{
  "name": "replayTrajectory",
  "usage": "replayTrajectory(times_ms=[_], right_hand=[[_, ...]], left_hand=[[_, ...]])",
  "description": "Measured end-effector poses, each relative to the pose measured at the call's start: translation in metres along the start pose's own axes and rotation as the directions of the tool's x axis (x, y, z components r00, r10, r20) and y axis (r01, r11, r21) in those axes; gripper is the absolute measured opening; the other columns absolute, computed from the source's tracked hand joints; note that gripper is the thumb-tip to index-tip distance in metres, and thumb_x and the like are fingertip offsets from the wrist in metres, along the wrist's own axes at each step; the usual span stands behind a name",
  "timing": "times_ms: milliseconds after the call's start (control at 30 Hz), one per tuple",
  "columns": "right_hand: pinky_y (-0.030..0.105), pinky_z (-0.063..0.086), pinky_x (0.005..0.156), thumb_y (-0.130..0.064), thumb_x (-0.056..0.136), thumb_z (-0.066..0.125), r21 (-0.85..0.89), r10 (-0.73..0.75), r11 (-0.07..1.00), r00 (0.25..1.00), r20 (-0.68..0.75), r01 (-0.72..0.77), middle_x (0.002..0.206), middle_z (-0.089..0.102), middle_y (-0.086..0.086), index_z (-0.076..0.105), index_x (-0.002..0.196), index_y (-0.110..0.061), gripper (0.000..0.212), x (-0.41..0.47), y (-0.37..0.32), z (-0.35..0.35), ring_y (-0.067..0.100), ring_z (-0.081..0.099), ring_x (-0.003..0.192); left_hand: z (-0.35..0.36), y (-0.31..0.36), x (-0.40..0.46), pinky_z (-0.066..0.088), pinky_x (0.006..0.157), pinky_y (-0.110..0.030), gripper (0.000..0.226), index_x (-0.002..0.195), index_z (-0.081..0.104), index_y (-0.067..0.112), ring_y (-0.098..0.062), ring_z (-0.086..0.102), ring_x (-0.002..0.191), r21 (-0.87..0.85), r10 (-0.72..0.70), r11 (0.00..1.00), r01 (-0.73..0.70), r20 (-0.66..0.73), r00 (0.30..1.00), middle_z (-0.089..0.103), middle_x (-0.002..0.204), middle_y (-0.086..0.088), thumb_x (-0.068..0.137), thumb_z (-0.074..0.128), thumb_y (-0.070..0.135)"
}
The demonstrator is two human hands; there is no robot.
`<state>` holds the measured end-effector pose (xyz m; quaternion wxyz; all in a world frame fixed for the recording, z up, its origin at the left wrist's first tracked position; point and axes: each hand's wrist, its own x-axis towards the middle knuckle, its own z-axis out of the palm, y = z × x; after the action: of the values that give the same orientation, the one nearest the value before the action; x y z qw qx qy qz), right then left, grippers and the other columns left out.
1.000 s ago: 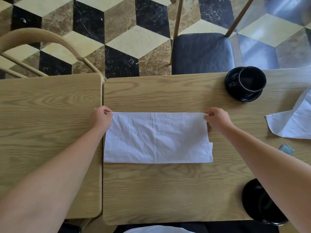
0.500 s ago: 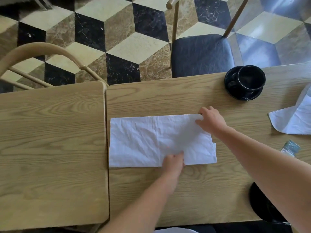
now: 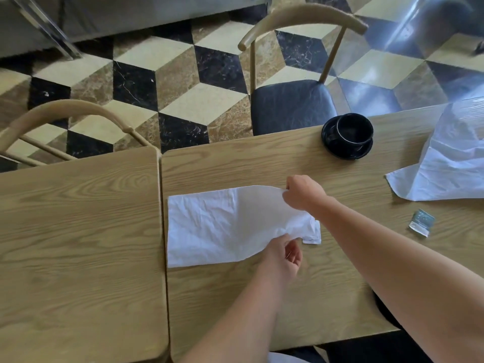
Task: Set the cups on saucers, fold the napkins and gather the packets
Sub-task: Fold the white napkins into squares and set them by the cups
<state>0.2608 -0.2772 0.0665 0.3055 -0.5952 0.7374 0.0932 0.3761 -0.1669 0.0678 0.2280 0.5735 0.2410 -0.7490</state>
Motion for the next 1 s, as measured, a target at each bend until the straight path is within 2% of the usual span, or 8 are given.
replayTrajectory(times_ms=[133, 200, 267, 367, 500, 633, 767, 1000], right_hand=[[0.026, 0.037, 0.050, -0.013, 0.083, 0.047, 0.061, 0.033, 0.998, 0.999, -0.012, -0.032, 0.080, 0.056, 0.004, 0.054, 0.083, -0.008, 0.009, -0.026, -0.022, -0.017, 0.023, 0.055, 0.068], [0.024, 0.037, 0.049, -0.013, 0.084, 0.048, 0.132, 0.053, 0.990, 0.999, 0.006, -0.054, 0.080, 0.056, 0.007, 0.052, 0.078, -0.007, 0.010, -0.039, -0.033, -0.027, 0.022, 0.051, 0.063], [0.022, 0.041, 0.046, -0.014, 0.087, 0.053, 0.319, 0.093, 0.942, 0.994, 0.065, -0.109, 0.078, 0.056, 0.008, 0.053, 0.077, -0.006, 0.013, -0.052, -0.043, -0.037, 0.021, 0.052, 0.061], [0.030, 0.057, 0.051, -0.013, 0.090, 0.062, 0.683, 0.145, 0.687, 0.967, 0.208, -0.249, 0.096, 0.063, 0.015, 0.061, 0.103, -0.001, 0.018, -0.077, -0.057, -0.052, 0.029, 0.067, 0.081], [0.037, 0.061, 0.057, -0.008, 0.091, 0.064, 0.899, 0.088, 0.334, 0.960, 0.268, -0.281, 0.109, 0.060, 0.018, 0.057, 0.122, 0.000, 0.033, -0.109, -0.072, -0.062, 0.032, 0.067, 0.088], [0.032, 0.060, 0.051, -0.007, 0.092, 0.062, 0.959, -0.011, 0.053, 0.960, 0.278, -0.277, 0.096, 0.067, 0.019, 0.056, 0.112, -0.003, 0.021, -0.135, -0.083, -0.074, 0.027, 0.074, 0.069], [0.027, 0.059, 0.055, -0.013, 0.093, 0.057, 0.947, -0.176, -0.096, 0.942, 0.286, -0.305, 0.080, 0.071, 0.011, 0.061, 0.096, -0.004, 0.010, -0.159, -0.089, -0.099, 0.019, 0.069, 0.064], [0.024, 0.054, 0.047, -0.014, 0.098, 0.047, 0.907, -0.206, -0.329, 0.958, 0.202, -0.262, 0.062, 0.058, 0.001, 0.055, 0.059, -0.012, 0.040, -0.197, -0.103, -0.131, 0.015, 0.058, 0.048]], left_hand=[[-0.018, 0.009, -0.027, 0.056, 0.089, -0.045, 0.027, 0.104, 0.061, 0.004, -0.032, 0.064, 0.092, -0.133, 0.208, 0.970, -0.202, 0.031, 0.978, 0.066, 0.101, -0.014, 0.084, 0.045, -0.003], [-0.025, 0.015, -0.043, 0.054, 0.094, -0.047, 0.028, 0.105, 0.061, 0.004, -0.033, 0.064, 0.090, -0.095, 0.302, 0.950, -0.299, 0.024, 0.953, 0.066, 0.102, -0.015, 0.085, 0.041, -0.001], [-0.030, 0.024, -0.061, 0.059, 0.080, -0.043, 0.026, 0.102, 0.060, 0.004, -0.032, 0.062, 0.077, -0.035, 0.370, 0.929, -0.369, 0.017, 0.929, 0.065, 0.094, -0.015, 0.086, 0.040, 0.000], [-0.037, 0.042, -0.090, 0.056, 0.046, -0.030, 0.020, 0.100, 0.063, 0.004, -0.028, 0.062, 0.066, 0.062, 0.416, 0.906, -0.418, 0.041, 0.908, 0.065, 0.083, -0.014, 0.087, 0.048, 0.002], [-0.049, 0.062, -0.130, 0.053, 0.047, -0.026, 0.008, 0.088, 0.063, 0.006, -0.027, 0.062, 0.066, 0.158, 0.374, 0.901, -0.404, 0.189, 0.908, 0.065, 0.074, -0.011, 0.085, 0.055, 0.006], [-0.060, 0.087, -0.162, 0.058, 0.049, -0.032, 0.016, 0.105, 0.057, -0.001, -0.032, 0.061, 0.081, 0.086, 0.442, 0.876, -0.475, 0.250, 0.861, 0.059, 0.100, -0.018, 0.091, 0.054, 0.007], [-0.060, 0.114, -0.209, 0.059, 0.051, -0.029, 0.014, 0.096, 0.062, -0.007, -0.024, 0.069, 0.061, 0.087, 0.512, 0.813, -0.576, 0.367, 0.777, 0.070, 0.073, -0.017, 0.089, 0.054, 0.001], [-0.051, 0.134, -0.273, 0.056, 0.047, -0.024, 0.015, 0.096, 0.062, -0.002, -0.015, 0.070, 0.055, 0.091, 0.605, 0.676, -0.731, 0.498, 0.621, 0.071, 0.066, -0.010, 0.096, 0.051, 0.008]])
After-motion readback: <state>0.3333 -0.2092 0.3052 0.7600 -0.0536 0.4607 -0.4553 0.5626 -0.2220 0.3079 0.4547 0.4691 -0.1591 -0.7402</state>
